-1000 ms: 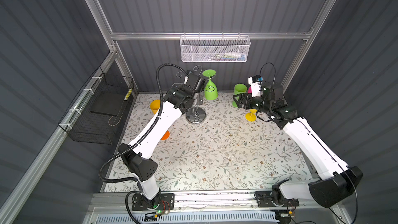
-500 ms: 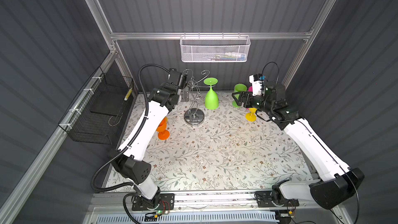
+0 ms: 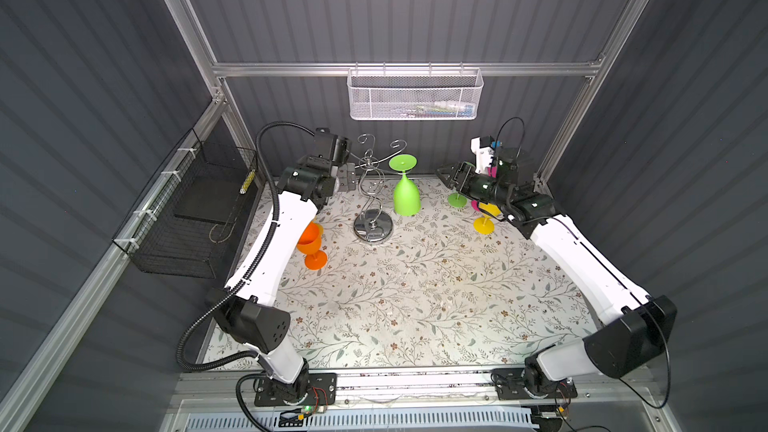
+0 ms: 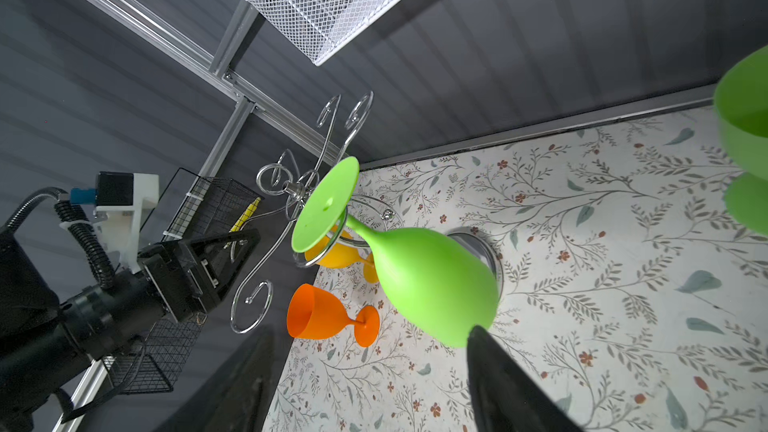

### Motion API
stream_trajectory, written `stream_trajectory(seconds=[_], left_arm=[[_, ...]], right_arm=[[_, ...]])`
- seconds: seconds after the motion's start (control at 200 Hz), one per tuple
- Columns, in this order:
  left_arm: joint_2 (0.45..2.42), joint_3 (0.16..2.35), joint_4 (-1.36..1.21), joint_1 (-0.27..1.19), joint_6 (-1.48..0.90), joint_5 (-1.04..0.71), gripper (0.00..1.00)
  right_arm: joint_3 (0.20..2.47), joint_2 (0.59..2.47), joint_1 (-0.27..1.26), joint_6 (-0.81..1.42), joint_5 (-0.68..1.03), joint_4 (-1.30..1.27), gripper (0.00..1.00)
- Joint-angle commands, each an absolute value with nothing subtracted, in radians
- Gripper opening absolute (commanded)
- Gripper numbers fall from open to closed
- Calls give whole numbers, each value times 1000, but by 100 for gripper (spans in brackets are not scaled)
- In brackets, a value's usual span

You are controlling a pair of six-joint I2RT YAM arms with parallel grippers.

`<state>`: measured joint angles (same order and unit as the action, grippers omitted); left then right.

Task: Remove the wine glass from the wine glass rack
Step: 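Close the right gripper on the foot of the hanging lime green glass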

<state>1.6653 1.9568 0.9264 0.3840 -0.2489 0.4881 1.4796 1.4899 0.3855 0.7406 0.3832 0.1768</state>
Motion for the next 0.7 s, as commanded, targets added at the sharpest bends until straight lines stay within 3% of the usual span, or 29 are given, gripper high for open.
stream_trajectory(seconds=[0.0,0.245,0.695], left_arm=[[1659,1957,899,366,-233,451,100],[1618,1923,852,364,-213,366,100],[1496,1773,723,365,-147,110,100]], right_arm=[[1543,1530,390,883,427,111,69],[1614,1645,397,1063,495,22,59],[1691,1747,420,1083,472,35,44]])
